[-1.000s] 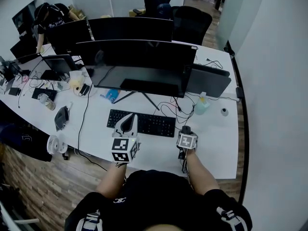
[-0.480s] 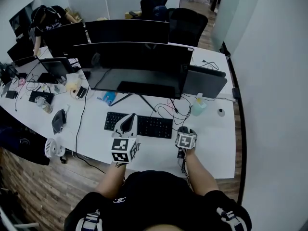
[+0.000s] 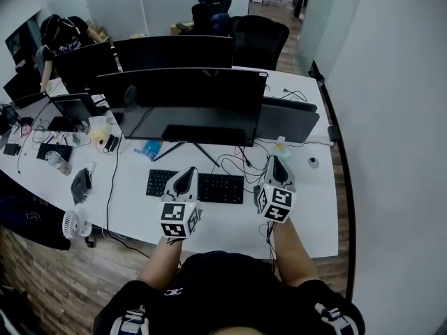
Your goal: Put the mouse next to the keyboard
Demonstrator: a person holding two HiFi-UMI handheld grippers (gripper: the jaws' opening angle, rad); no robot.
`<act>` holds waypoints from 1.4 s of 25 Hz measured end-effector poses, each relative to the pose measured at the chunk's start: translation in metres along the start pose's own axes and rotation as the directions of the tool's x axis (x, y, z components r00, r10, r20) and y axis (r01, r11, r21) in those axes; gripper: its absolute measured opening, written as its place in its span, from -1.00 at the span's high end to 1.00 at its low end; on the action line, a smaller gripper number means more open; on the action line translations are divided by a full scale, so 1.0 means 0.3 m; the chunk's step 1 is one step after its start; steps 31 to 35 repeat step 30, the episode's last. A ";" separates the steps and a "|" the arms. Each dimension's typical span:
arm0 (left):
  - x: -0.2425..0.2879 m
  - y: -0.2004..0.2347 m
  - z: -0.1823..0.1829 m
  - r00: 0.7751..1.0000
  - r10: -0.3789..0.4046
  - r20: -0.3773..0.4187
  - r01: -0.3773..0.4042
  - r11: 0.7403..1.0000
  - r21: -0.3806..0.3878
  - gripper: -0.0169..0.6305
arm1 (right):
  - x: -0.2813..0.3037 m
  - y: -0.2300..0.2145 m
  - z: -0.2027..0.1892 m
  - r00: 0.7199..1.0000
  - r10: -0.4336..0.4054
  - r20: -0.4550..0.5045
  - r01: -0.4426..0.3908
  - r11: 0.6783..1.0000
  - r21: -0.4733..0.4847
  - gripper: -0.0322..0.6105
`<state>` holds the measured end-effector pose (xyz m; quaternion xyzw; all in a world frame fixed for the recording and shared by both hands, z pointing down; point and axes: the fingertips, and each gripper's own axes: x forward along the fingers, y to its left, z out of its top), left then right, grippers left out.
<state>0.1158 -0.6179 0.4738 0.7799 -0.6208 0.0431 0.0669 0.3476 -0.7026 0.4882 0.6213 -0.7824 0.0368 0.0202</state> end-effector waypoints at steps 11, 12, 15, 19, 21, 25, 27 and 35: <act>0.016 -0.050 0.009 0.999 -0.035 0.007 0.035 0.999 0.007 0.91 | -0.152 0.005 0.193 0.990 0.031 0.136 -0.031 1.000 -0.002 0.86; 0.018 -0.052 0.011 0.999 -0.036 0.008 0.036 0.999 0.007 0.91 | -0.155 0.006 0.196 0.990 0.034 0.137 -0.034 0.999 -0.002 0.86; 0.019 -0.059 0.017 0.999 -0.042 0.009 0.041 0.999 0.009 0.91 | -0.163 0.011 0.203 0.989 0.039 0.141 -0.038 0.999 -0.005 0.86; 0.022 -0.068 0.015 0.999 -0.048 0.009 0.048 0.999 0.011 0.91 | -0.171 0.012 0.195 0.990 0.041 0.137 -0.041 0.999 -0.001 0.86; 0.022 -0.069 0.013 0.999 -0.050 0.008 0.050 0.999 0.013 0.91 | -0.172 0.015 0.192 0.990 0.042 0.137 -0.043 0.999 0.003 0.86; 0.021 -0.068 0.013 0.999 -0.051 0.008 0.051 0.999 0.011 0.91 | -0.173 0.016 0.187 0.990 0.040 0.132 -0.042 0.999 0.013 0.86; 0.021 -0.065 0.012 0.999 -0.049 0.010 0.049 0.999 0.012 0.91 | -0.172 0.014 0.180 0.991 0.032 0.128 -0.034 0.999 0.016 0.86; 0.023 -0.057 0.007 0.999 -0.042 0.010 0.042 0.999 0.017 0.91 | -0.170 0.010 0.170 0.992 0.015 0.122 -0.017 1.000 0.020 0.86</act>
